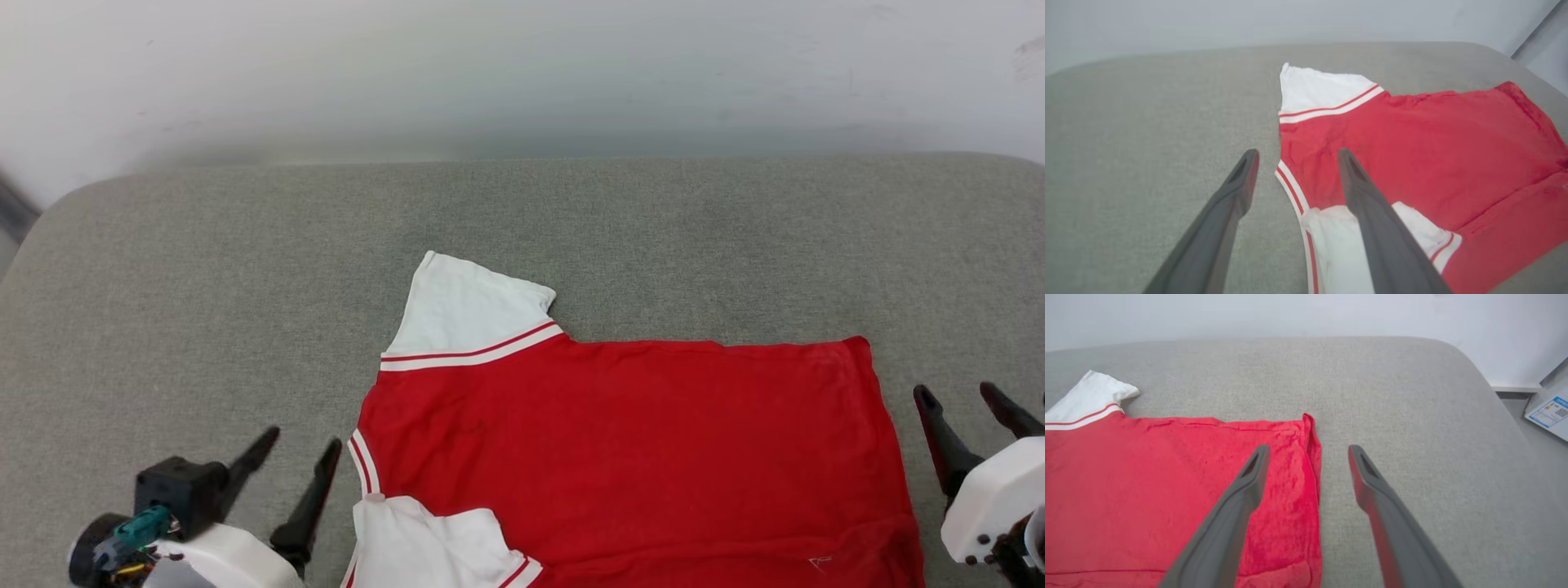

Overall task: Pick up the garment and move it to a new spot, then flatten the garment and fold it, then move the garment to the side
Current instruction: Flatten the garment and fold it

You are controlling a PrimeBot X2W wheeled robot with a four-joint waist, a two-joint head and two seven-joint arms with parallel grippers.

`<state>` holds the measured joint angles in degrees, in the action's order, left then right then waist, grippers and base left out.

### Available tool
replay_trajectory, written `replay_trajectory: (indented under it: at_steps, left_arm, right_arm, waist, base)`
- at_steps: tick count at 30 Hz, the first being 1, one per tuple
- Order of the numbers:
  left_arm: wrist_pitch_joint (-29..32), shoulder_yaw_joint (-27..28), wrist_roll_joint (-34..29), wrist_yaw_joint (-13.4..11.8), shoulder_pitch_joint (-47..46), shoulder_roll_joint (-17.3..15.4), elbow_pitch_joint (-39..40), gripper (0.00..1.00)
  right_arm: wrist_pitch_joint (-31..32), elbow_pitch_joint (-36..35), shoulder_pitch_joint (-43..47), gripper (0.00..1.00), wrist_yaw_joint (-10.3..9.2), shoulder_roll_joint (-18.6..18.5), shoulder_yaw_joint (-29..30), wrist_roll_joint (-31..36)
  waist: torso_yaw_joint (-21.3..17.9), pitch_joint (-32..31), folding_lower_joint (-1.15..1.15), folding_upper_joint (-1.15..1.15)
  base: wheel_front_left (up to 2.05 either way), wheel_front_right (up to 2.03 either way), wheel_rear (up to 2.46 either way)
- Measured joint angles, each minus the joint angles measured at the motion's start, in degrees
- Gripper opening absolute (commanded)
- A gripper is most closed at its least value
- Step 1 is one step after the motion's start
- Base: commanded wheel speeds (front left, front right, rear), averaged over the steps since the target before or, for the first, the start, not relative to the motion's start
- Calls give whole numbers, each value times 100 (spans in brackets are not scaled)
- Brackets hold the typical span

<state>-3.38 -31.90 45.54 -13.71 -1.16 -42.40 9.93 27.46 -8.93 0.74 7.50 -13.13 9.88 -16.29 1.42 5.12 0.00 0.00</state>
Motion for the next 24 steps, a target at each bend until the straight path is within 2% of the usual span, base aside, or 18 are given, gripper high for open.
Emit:
replay_trajectory:
  at_steps: [2, 5, 7, 12, 15, 19, 21, 24]
  left_arm:
    - [-421, 71, -293, -35, -93, 2, -12, 100]
    - [-916, 156, -510, -93, -113, 211, -16, 100]
    - [-1060, 235, -719, -111, -116, 288, -8, 100]
    - [-1151, 806, -1049, -159, -97, 812, 209, 100]
    - [-1155, 1154, -1300, 37, -79, 1102, 308, 100]
    - [-1165, 1488, -1306, 420, -99, 1366, 129, 100]
    - [-1169, 1564, -1267, 632, -206, 1328, -120, 100]
    - [-987, 1543, -1233, 985, -647, 1051, -470, 100]
  right_arm:
    - [-423, -16, -66, 100, 0, 0, -131, 19]
    - [-1066, -63, -180, 100, 1, -38, -339, -73]
    - [-1441, -91, -219, 100, 0, -84, -430, -102]
    - [-2160, -120, -225, 100, 0, -38, -668, -90]
    - [-2460, -101, -231, 100, 0, 67, -691, -80]
    - [-2764, -112, -310, 100, 0, 236, -738, -81]
    - [-2846, -112, -330, 100, 0, 248, -836, -65]
    - [-2918, -133, -447, 100, 0, 263, -915, 12]
  waist:
    - [-12, -18, 0, 0]
    - [-43, -43, 0, 0]
    - [-73, -55, 0, 0]
    - [-177, -25, 0, 0]
    - [-234, 33, 0, 0]
    - [-358, 132, 0, 0]
    - [-444, 206, -1, 0]
    - [-578, 376, 0, 0]
  base:
    - [0, 0, 0]
    - [0, 0, 0]
    - [0, 0, 0]
    - [0, 0, 0]
    - [0, 0, 0]
    - [0, 0, 0]
    - [0, 0, 0]
    - [0, 0, 0]
